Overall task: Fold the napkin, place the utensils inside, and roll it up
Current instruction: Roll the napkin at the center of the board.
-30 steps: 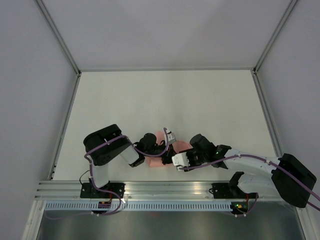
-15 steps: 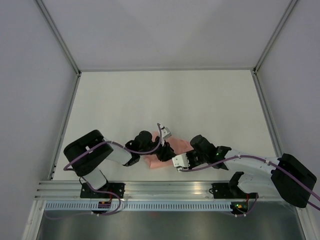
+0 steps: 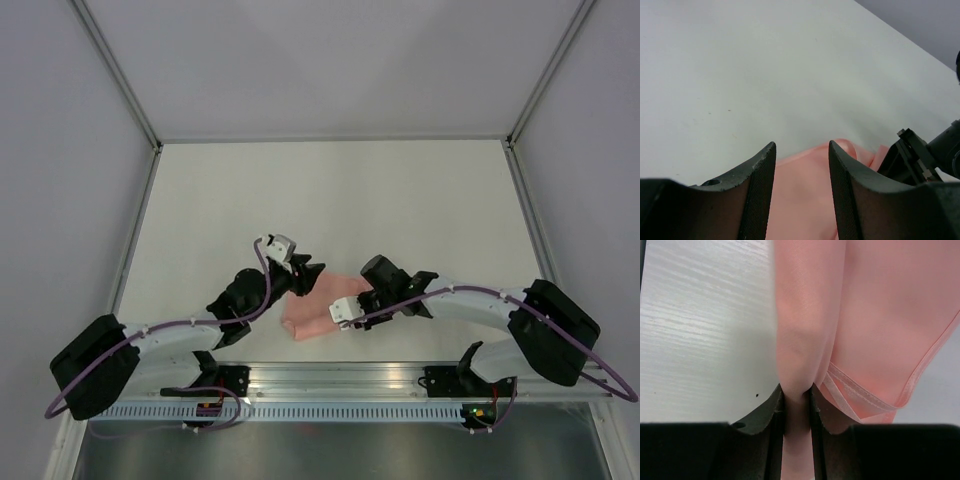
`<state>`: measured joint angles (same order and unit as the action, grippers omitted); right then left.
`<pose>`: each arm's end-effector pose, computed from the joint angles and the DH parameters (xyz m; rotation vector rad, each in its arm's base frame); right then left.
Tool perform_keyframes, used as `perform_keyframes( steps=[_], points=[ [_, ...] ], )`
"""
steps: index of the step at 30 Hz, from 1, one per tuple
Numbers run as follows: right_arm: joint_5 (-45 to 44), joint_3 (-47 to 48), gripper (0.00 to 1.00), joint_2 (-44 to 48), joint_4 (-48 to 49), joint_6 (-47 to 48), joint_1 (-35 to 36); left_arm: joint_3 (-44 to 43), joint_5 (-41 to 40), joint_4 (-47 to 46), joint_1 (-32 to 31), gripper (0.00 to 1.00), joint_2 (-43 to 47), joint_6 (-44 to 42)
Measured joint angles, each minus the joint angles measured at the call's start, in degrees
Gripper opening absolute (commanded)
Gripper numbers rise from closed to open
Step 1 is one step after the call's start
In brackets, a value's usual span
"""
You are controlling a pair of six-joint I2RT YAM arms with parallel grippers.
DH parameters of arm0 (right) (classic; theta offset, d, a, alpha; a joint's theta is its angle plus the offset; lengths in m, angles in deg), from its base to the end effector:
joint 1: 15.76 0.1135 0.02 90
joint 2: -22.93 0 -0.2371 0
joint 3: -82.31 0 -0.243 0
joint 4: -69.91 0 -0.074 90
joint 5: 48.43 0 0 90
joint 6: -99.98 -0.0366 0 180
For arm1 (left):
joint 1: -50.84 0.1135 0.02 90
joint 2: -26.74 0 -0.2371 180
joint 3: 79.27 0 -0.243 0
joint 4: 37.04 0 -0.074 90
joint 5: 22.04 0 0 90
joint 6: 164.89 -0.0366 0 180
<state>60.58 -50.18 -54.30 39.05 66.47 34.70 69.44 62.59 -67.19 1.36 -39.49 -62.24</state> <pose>0.1385 0.1865 0.1297 -2.1457 1.4477 0.3967 0.1544 -0.1754 0.1821 0.4693 1.6424 -0.7413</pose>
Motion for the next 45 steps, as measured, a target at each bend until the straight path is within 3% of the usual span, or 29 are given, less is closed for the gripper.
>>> perform_keyframes(
  steps=[10,19,30,40,45],
  points=[
    [7.63,16.24,0.02,-15.41,-13.77,2.89,-5.46,6.82,-10.88,-0.5,0.0,0.52,17.55,-2.38],
    [17.51,29.22,0.01,-27.96,-27.82,2.97,-12.9,4.2,-9.46,0.42,-0.11,0.52,19.21,-9.73],
    [19.96,32.46,0.0,-30.97,-35.74,0.48,-21.4,-1.18,-2.08,2.49,-2.34,0.49,8.59,-15.82],
    [20.26,41.33,0.01,-39.34,-45.42,-2.14,-21.77,-10.4,-0.24,12.02,-14.29,0.52,-5.4,-27.1],
    [20.83,45.16,0.01,-43.45,-50.4,-4.07,-21.92,-11.58,-0.42,15.43,-16.72,0.57,-11.08,-30.84]
  ],
)
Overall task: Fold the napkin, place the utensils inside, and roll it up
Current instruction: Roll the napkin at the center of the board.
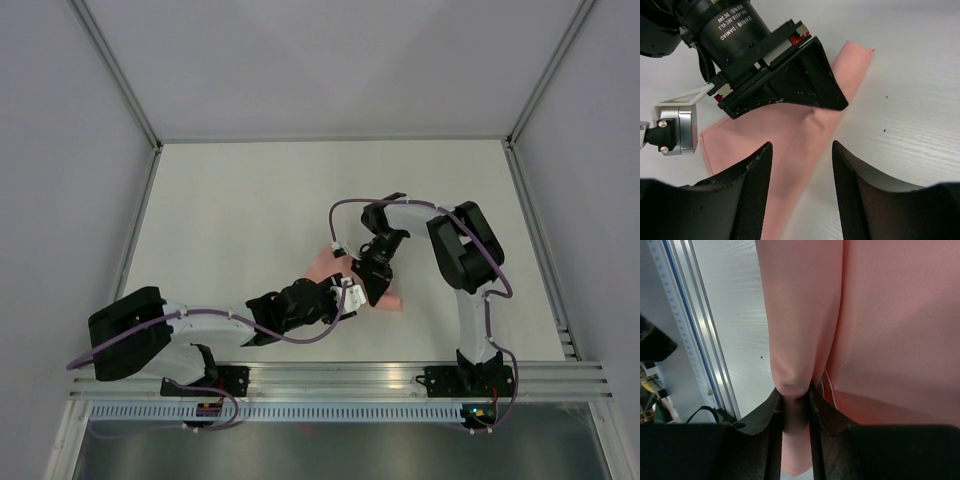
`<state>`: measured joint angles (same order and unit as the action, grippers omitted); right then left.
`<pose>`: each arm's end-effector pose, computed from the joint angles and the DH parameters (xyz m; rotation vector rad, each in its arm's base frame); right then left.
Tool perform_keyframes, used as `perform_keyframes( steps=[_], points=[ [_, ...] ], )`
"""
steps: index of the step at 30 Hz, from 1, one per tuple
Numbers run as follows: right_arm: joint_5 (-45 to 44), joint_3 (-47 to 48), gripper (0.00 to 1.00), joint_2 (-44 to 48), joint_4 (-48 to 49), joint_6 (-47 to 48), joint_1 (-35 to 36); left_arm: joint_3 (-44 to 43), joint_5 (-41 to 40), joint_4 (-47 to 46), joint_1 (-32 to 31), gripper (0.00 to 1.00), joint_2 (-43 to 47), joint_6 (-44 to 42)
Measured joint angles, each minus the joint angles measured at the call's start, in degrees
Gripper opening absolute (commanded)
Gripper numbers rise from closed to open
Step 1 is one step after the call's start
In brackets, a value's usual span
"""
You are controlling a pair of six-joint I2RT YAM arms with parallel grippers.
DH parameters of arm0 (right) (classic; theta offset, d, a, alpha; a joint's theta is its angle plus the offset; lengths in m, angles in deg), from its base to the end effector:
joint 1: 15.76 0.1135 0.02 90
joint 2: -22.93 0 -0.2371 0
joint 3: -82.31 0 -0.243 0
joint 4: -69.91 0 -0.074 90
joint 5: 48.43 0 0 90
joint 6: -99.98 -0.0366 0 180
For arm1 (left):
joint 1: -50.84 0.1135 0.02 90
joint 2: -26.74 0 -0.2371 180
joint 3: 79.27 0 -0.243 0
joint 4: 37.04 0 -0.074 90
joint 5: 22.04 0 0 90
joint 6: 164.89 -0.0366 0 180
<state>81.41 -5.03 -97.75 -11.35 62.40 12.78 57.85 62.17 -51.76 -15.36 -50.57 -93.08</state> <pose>0.2715 0.1743 0.1069 1.6655 -2.2136 -1.0775 0.1133 -0.2476 0.1702 1.2516 1.4834 -0.4659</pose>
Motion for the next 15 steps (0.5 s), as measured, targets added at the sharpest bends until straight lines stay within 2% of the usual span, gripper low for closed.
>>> perform_keyframes(
  steps=[8,15],
  points=[
    [0.26,1.18,0.01,-4.33,-7.23,-1.64,0.0,-2.4,-0.09,0.85,-0.07,0.63,-8.13,-4.48],
    [-0.39,1.18,0.01,-6.27,-10.49,-1.75,-0.07,-5.03,0.61,1.57,-0.09,0.64,-14.62,-8.59]
  ],
)
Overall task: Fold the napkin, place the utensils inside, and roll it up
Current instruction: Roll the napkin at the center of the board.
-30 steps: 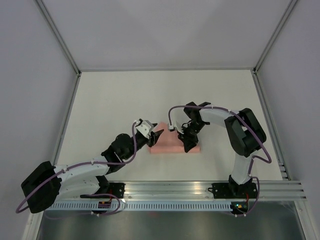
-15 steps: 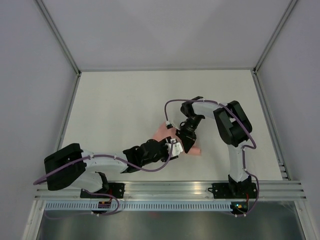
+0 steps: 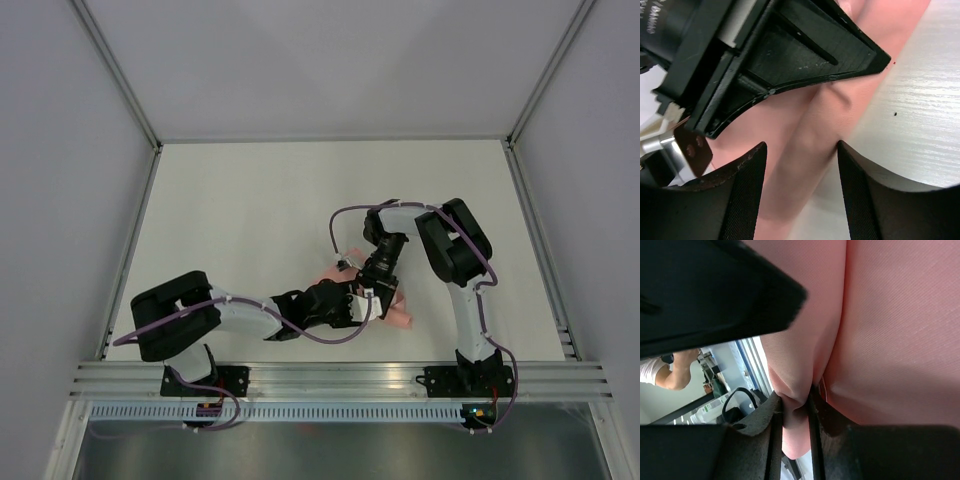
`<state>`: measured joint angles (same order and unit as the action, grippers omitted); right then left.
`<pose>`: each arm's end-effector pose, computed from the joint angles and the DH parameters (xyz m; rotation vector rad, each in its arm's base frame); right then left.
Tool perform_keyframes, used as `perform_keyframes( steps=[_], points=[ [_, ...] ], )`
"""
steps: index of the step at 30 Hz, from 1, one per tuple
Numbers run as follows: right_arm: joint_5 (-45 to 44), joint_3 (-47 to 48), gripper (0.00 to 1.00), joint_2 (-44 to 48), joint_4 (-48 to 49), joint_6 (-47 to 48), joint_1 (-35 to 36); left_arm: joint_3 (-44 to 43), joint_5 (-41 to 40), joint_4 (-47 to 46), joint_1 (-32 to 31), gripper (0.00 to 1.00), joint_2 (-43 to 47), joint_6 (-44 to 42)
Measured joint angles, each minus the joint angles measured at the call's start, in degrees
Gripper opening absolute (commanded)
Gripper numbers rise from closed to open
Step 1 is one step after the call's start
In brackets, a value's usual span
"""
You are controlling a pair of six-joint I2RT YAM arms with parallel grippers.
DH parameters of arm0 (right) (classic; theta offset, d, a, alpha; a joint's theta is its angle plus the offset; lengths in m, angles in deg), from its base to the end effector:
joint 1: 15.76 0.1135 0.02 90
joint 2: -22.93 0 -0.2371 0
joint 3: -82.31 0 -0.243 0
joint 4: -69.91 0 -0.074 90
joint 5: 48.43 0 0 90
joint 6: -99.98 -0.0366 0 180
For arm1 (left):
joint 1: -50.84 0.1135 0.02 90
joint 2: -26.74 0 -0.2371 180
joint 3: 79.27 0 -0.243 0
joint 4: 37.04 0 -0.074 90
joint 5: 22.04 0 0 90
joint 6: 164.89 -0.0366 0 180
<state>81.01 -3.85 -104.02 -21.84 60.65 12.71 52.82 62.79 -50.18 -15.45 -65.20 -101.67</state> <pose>0.2593 0.1671 0.0863 1.3707 -2.0987 -1.0267 0.1227 -0.2711 0.1249 1.5034 1.4998 -0.3167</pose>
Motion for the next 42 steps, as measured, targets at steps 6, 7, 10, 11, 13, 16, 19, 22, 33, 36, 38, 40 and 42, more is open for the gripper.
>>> perform_keyframes(
  steps=[6,7,10,11,13,16,19,22,33,36,38,40,42],
  points=[
    [-0.48,0.0,0.01,-0.28,-0.57,-0.39,-0.28,-2.16,2.47,2.1,-0.52,0.64,-2.12,-1.33],
    [-0.46,0.0,0.0,-0.31,-0.55,-0.46,-0.31,-2.6,2.8,2.36,-0.61,0.64,-2.29,-1.4],
    [-0.44,0.07,0.01,-0.48,-0.57,-0.9,-0.44,-4.76,4.46,3.91,-0.68,0.59,-3.74,-1.6],
    [-0.42,0.11,0.0,-0.55,-0.59,-1.05,-0.5,-5.55,5.11,4.66,-0.68,0.54,-4.46,-1.64],
    [-0.44,0.11,0.01,-0.59,-0.61,-1.27,-0.61,-6.38,5.9,5.35,-0.68,0.48,-5.68,-1.75],
    [-0.52,0.11,0.02,-0.61,-0.66,-1.44,-0.85,-7.02,6.91,6.45,-0.61,0.24,-6.05,-1.75],
    [-1.29,0.15,0.06,-0.59,-0.85,-1.42,-1.38,-7.32,8.61,7.06,-0.7,0.1,-6.12,-1.9],
    [-1.53,0.15,0.15,-0.5,-1.05,-1.36,-2.49,-7.54,10.1,7.23,-0.74,0.02,-6.16,-1.84],
    [-0.81,-3.06,0.43,8.72,7.72,-1.05,-7.5,-9.29,16.65,5.9,2.99,0.02,-8.09,5.4],
    [0.74,-3.65,0.46,14.69,12.76,-1.31,-11.23,-9.97,20.55,5.38,4.31,0.02,-8.98,7.91],
    [1.95,-4.17,0.48,19.37,16.2,-1.42,-14.32,-10.25,23.47,4.81,4.92,0.02,-9.57,9.49],
    [3.28,-5.29,0.49,24.55,18.75,-1.4,-17.51,-10.58,26.38,4.55,5.9,0.02,-10.12,11.1],
    [4.42,-7.34,0.5,29.46,21.2,-0.9,-20.61,-10.97,29.44,4.35,7.26,0.02,-10.71,12.81]
  ],
)
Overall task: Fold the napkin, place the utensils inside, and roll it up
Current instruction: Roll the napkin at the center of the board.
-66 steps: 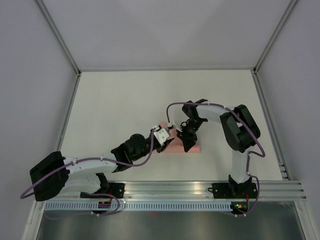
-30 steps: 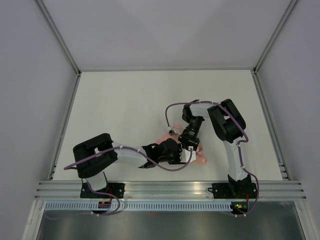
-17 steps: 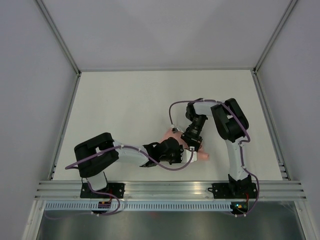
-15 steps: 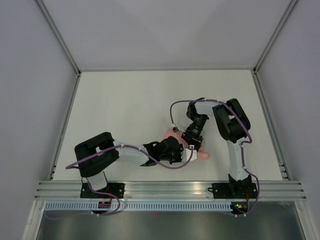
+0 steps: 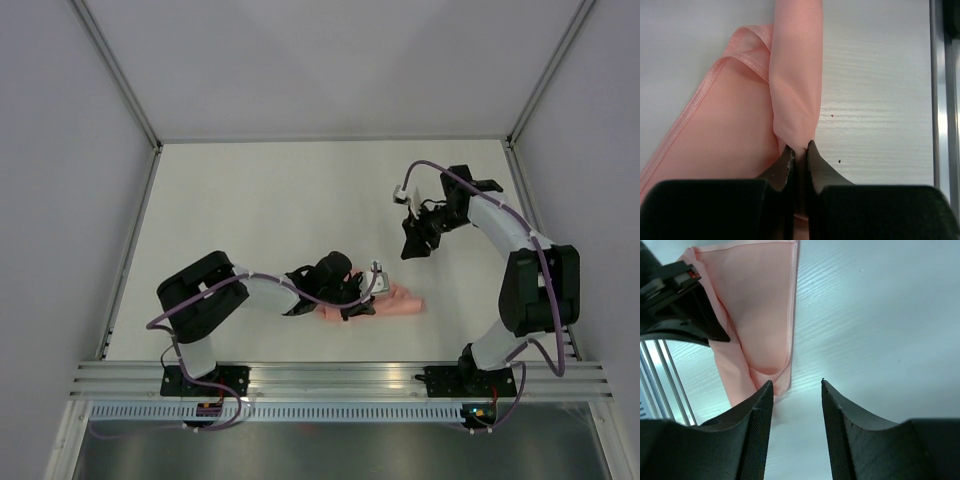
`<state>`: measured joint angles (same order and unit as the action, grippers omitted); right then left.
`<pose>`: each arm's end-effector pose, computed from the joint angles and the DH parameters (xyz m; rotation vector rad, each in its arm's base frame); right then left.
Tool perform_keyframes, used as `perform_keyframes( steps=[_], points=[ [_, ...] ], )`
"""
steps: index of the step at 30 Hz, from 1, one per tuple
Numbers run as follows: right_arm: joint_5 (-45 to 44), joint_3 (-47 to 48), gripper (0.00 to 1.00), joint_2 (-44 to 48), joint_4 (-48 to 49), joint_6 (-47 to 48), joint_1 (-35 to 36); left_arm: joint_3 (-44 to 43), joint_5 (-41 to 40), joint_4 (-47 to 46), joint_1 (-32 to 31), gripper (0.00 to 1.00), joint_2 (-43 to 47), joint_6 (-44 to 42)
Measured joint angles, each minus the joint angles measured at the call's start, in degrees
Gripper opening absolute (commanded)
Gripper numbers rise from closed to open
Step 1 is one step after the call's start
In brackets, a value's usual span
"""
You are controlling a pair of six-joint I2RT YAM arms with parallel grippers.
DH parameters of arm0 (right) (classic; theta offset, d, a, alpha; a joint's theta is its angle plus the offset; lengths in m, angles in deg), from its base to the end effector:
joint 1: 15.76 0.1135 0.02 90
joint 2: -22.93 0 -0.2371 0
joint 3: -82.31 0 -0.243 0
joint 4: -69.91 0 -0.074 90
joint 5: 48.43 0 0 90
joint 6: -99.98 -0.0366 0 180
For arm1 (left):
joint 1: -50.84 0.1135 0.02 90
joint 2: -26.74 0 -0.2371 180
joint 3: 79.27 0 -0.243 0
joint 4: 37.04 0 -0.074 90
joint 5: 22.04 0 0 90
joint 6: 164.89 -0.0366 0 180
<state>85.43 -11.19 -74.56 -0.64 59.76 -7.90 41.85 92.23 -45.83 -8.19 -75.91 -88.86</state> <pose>0.2979 0.0667 0.2030 -1.3161 2.2320 0.9052 0.1597 -0.2953 0.1152 1.5414 1.6594 -0.8962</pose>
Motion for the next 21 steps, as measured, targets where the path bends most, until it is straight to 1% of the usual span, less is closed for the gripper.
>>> perform_keyframes(
  steps=[4,8,12,17,21],
  points=[
    [0.7,-6.62,0.51,8.33,3.34,1.77,-2.36,-1.01,5.57,-0.31,2.84,0.02,-1.46,3.56],
    [1.38,-14.91,0.57,14.73,4.66,6.08,-1.95,-3.28,9.62,1.05,4.48,0.02,-3.45,6.16],
    [0.87,-22.25,0.59,21.16,6.95,9.55,-0.66,-7.43,13.38,4.44,5.14,0.02,-6.32,8.09],
    [-2.67,-30.86,0.63,30.03,13.86,10.14,5.79,-9.79,16.37,6.08,5.88,0.02,-8.26,9.81],
    [-6.25,-35.76,0.63,33.29,19.19,9.79,12.81,-10.84,18.38,6.73,6.78,0.02,-9.29,11.15]
  ],
)
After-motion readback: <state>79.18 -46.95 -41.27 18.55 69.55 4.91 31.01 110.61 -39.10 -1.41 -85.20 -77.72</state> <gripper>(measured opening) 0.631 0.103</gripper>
